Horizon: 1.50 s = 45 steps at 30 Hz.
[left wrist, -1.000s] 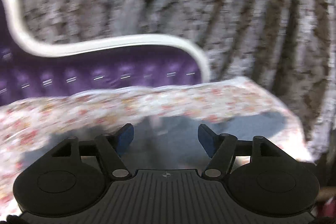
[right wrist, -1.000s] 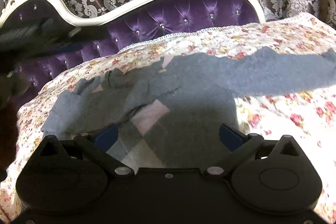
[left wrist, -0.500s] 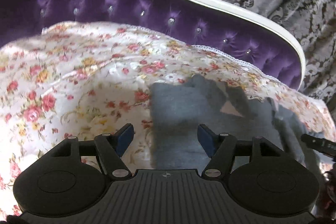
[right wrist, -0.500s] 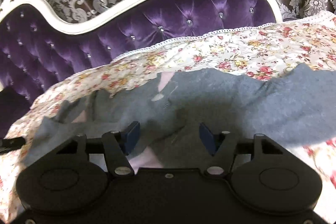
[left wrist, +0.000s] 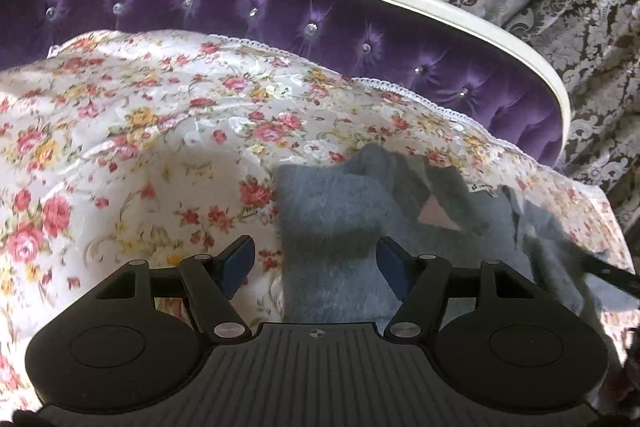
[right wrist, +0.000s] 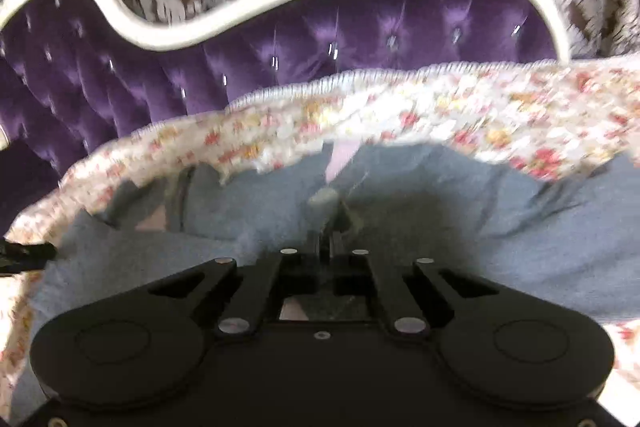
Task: Fold small clothes
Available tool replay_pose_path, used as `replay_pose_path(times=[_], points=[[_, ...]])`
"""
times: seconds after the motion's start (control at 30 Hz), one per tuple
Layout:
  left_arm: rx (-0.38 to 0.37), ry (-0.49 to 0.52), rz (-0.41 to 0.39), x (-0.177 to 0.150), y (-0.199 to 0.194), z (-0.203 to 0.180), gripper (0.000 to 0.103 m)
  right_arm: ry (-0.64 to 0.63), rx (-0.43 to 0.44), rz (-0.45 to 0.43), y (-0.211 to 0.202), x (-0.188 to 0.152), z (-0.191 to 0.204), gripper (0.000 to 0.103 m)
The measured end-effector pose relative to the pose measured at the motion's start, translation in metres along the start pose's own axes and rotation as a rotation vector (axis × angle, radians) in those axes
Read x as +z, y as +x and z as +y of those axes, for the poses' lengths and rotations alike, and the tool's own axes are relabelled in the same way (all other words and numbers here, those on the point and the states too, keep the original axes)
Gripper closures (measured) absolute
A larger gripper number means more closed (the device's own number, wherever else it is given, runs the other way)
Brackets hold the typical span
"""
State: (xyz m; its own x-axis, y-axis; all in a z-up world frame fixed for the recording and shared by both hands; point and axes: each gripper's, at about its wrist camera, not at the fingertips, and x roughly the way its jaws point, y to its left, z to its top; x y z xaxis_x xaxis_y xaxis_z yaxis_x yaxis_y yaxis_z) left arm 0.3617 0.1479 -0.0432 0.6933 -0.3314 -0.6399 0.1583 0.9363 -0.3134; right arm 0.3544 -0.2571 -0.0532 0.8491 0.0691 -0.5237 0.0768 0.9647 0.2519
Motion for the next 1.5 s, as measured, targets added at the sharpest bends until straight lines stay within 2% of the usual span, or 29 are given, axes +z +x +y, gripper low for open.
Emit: replay_pose_path(times=[0.07,0.27,0.4,0.5,0.63,0.7,0.8,0.83,0.87,0.9,0.93,0.97,1.03,1.1,1.23,1.3,1.33,1.37,1.4,1.5], points=[[0.000,0.003,0.002,0.002,0.003,0.000,0.037,0.013,-0.046,-0.023,-0.016,-0.001,-0.009,0.093],[-0.002,-0.024,0.014,0.009,0.014,0.000,0.037,0.027,-0.118,0.036,-0.017,-0.014,-0.021,0.090],[0.014,-0.056,0.011,0.017,0.022,0.004,0.037,0.048,-0.136,-0.005,-0.023,-0.019,-0.012,0.084],[0.018,-0.082,0.013,0.026,0.030,0.007,0.037,0.033,-0.100,-0.039,-0.027,-0.026,-0.001,0.084],[0.020,-0.104,0.029,0.036,0.043,0.010,0.037,0.033,-0.056,-0.014,-0.018,-0.038,0.004,0.084],[0.022,-0.098,0.044,0.037,0.049,0.009,0.037,0.046,-0.047,0.012,-0.011,-0.045,0.003,0.084],[0.029,-0.061,0.033,0.037,0.053,0.003,0.039,0.043,-0.042,-0.002,-0.009,-0.048,0.003,0.084],[0.030,-0.052,0.030,0.037,0.054,0.001,0.048,0.045,-0.040,-0.002,-0.008,-0.049,0.003,0.083],[0.028,-0.042,0.029,0.036,0.055,-0.001,0.070,0.045,-0.036,-0.002,-0.007,-0.050,0.003,0.082],[0.029,-0.035,0.025,0.035,0.055,-0.003,0.085,0.043,-0.035,-0.005,-0.007,-0.051,0.003,0.082],[0.035,-0.029,0.017,0.032,0.054,-0.005,0.095,0.040,-0.035,-0.008,-0.008,-0.052,0.004,0.082],[0.044,-0.020,-0.001,0.030,0.052,-0.007,0.096,0.037,-0.037,-0.009,-0.008,-0.053,0.004,0.082],[0.133,0.009,-0.059,0.024,0.042,-0.013,0.096,0.035,-0.039,-0.009,-0.008,-0.053,0.005,0.082],[0.183,-0.002,-0.086,0.019,0.036,-0.012,0.096,0.037,-0.037,-0.010,-0.008,-0.053,0.005,0.082],[0.177,-0.101,-0.056,0.017,0.038,0.006,0.095,0.033,-0.039,-0.010,-0.008,-0.054,0.006,0.082],[0.170,-0.109,-0.053,0.019,0.039,0.009,0.091,0.026,-0.042,-0.009,-0.007,-0.054,0.007,0.082],[0.170,-0.107,-0.049,0.021,0.039,0.009,0.087,0.025,-0.043,-0.010,-0.007,-0.054,0.007,0.082],[0.171,-0.099,-0.044,0.022,0.038,0.007,0.077,0.025,-0.043,-0.010,-0.007,-0.054,0.007,0.082],[0.181,-0.092,-0.048,0.023,0.036,0.006,0.074,0.027,-0.042,-0.009,-0.007,-0.053,0.006,0.082],[0.263,-0.060,-0.105,0.023,0.020,-0.002,0.063,0.030,-0.037,-0.009,-0.008,-0.053,0.006,0.081]])
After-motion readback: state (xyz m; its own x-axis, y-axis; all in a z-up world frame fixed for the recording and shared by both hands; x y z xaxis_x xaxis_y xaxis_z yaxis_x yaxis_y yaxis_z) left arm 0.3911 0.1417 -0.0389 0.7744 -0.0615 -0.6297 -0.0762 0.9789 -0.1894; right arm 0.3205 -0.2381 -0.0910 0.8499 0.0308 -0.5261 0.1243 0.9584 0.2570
